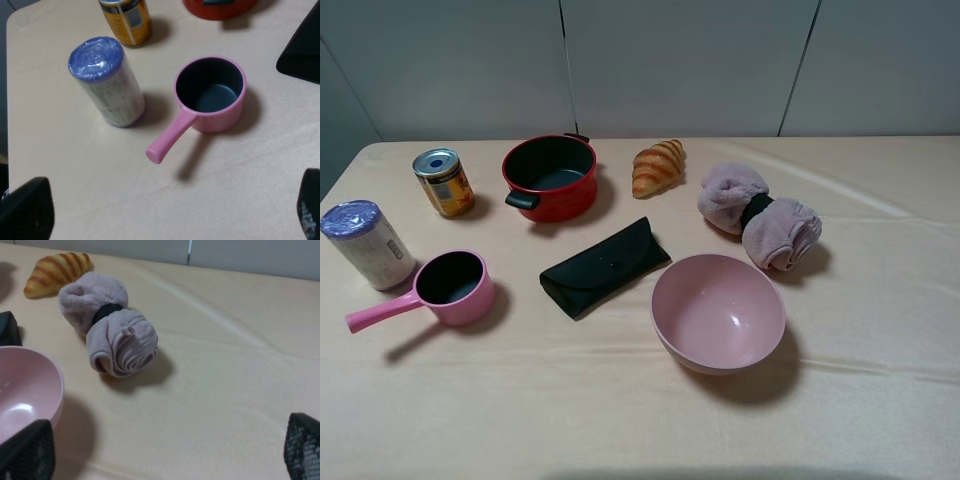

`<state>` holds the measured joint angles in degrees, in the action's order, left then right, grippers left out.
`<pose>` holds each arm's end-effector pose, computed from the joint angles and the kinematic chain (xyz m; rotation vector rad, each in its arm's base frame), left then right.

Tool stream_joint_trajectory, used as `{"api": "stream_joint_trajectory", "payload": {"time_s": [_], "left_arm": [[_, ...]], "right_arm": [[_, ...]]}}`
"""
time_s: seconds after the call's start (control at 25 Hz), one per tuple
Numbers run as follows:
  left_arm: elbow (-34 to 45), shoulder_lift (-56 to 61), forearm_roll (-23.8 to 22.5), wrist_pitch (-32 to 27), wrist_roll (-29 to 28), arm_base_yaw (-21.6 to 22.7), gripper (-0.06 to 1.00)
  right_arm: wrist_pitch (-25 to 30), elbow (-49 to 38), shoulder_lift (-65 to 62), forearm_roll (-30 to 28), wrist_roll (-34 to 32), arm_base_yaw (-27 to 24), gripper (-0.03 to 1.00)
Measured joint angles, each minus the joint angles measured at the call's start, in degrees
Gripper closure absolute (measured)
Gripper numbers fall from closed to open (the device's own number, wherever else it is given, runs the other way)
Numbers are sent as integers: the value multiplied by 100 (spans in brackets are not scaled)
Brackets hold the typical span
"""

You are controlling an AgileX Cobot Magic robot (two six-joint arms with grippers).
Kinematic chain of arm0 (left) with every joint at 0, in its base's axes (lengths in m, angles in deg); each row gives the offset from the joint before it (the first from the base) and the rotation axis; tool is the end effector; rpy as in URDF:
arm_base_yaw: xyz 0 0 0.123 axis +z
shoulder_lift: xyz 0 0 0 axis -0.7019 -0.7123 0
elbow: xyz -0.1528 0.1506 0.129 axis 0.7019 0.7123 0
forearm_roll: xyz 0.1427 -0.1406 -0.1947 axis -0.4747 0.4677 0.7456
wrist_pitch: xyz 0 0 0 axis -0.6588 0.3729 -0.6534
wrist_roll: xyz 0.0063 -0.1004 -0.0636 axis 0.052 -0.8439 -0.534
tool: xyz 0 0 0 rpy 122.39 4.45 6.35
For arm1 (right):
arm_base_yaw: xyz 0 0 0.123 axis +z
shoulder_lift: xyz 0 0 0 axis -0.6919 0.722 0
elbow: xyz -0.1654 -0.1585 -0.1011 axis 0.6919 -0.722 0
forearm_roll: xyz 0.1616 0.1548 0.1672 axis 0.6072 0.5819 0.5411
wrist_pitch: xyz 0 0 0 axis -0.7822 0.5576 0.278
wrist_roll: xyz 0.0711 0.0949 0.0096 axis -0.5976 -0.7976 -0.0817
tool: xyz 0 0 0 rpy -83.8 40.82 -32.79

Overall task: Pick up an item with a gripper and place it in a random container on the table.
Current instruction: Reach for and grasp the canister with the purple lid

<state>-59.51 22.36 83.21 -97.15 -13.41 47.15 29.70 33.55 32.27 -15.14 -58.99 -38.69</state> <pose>0.0784 -0.0048 0.2752 0.3303 2.0397 0.1552 0.0789 0.0144 0.2817 -0.2002 1.9971 0.0737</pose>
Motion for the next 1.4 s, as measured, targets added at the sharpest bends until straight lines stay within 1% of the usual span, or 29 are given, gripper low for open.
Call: {"api": "stream_joint_trajectory", "payload": {"time_s": [1.4], "left_arm": [[0, 0, 0, 0, 0, 0, -4]], "right_arm": [[0, 0, 0, 0, 0, 0, 27]]}}
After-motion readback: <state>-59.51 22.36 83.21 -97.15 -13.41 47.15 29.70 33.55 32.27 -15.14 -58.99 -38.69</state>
